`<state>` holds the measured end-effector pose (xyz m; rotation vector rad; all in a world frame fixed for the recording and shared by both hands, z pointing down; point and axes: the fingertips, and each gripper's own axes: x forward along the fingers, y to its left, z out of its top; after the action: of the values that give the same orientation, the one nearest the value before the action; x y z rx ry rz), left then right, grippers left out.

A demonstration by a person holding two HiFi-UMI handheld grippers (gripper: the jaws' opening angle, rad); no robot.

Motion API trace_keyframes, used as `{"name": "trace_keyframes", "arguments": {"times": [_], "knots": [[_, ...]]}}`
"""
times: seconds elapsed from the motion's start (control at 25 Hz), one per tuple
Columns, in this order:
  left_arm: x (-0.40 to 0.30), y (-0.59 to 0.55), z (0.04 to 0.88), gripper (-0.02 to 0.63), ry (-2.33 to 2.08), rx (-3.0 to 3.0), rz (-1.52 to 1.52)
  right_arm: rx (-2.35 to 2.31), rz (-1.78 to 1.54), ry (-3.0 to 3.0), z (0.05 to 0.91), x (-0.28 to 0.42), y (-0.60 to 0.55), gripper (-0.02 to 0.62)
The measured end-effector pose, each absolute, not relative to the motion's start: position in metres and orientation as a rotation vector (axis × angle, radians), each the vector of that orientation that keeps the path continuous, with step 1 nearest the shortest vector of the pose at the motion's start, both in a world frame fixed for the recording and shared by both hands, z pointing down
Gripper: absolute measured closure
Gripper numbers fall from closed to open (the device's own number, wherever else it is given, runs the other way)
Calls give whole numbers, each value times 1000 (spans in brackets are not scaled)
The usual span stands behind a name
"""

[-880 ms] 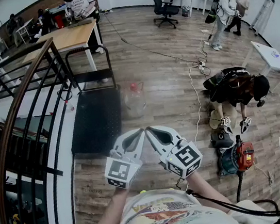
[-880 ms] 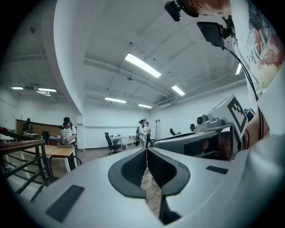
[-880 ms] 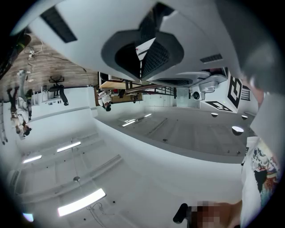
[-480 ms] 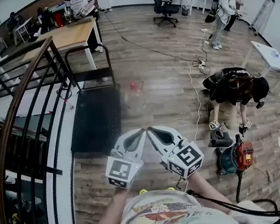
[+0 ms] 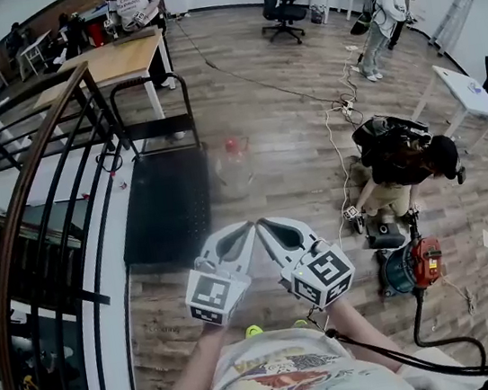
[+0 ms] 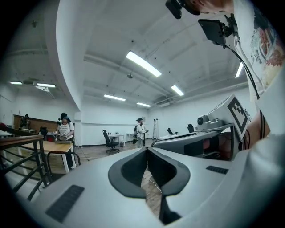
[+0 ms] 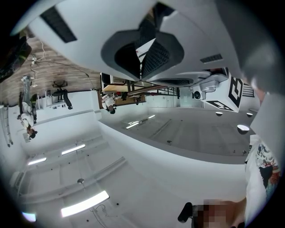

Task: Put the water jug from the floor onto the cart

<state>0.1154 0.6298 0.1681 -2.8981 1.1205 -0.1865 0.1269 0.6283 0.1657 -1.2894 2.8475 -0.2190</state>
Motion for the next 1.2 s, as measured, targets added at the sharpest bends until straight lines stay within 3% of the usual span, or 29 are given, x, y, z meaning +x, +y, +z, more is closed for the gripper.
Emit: {"name": "trace_keyframes", "arguments": {"times": [0.52, 1.2], "knots": [[100, 644, 176, 592, 1154, -2912, -129, -1345, -226, 2880, 177, 113, 646, 569], [124, 548, 192, 592, 1256, -2872, -202, -1262, -266, 2937, 198, 136, 545, 569]]}}
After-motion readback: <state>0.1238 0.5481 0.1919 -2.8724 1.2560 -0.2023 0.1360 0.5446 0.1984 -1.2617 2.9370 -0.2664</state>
